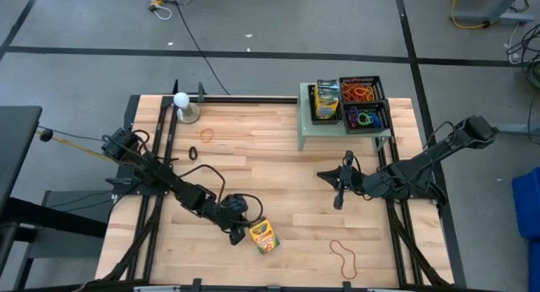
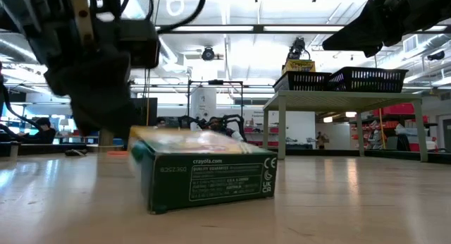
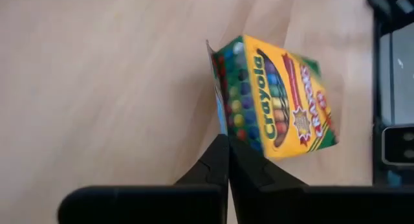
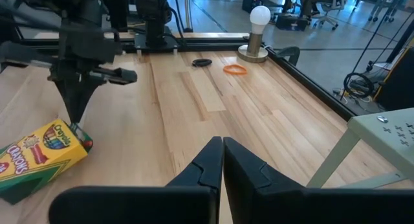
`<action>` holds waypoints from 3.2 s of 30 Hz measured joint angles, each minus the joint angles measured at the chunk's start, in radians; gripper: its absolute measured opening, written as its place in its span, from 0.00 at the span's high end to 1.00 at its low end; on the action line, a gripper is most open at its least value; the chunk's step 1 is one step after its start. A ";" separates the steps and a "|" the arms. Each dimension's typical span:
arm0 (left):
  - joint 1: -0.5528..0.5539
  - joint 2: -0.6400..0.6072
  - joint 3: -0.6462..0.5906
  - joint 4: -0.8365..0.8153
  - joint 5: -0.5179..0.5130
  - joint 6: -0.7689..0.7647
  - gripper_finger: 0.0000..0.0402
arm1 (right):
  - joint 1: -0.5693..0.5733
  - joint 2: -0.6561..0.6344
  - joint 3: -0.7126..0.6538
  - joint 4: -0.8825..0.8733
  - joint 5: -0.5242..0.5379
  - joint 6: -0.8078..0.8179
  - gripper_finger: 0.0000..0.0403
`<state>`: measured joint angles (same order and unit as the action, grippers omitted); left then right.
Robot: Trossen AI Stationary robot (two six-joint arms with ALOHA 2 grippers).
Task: Pick & Place Office Desk Supplies
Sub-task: Put the yellow crayon box into the left black bin on the shelf
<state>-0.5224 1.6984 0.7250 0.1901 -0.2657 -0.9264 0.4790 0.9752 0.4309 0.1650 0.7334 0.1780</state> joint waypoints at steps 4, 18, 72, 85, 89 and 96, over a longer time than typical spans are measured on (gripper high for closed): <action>0.000 -0.025 0.001 0.000 -0.032 0.028 0.99 | 0.000 0.000 0.000 0.001 0.000 0.009 0.94; 0.007 -0.026 0.101 -0.072 -0.027 0.257 1.00 | -0.036 0.499 0.001 0.502 -0.432 0.425 0.79; 0.154 -0.318 -0.243 0.385 0.000 0.564 0.75 | -0.103 0.441 0.378 -0.203 -0.464 -0.002 0.75; 0.356 -0.086 -0.348 1.007 0.118 0.730 0.74 | -0.254 0.163 -0.137 0.177 -0.394 -0.150 0.75; 0.389 -0.015 -0.332 1.084 0.139 0.729 0.74 | -0.263 0.154 -0.210 0.296 -0.420 -0.144 0.75; 0.418 0.067 -0.294 1.141 0.191 0.711 0.74 | -0.263 0.154 -0.230 0.302 -0.410 -0.088 0.72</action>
<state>-0.1042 1.7655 0.4314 1.3308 -0.0743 -0.2150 0.2161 1.1297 0.2005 0.4674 0.3237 0.0900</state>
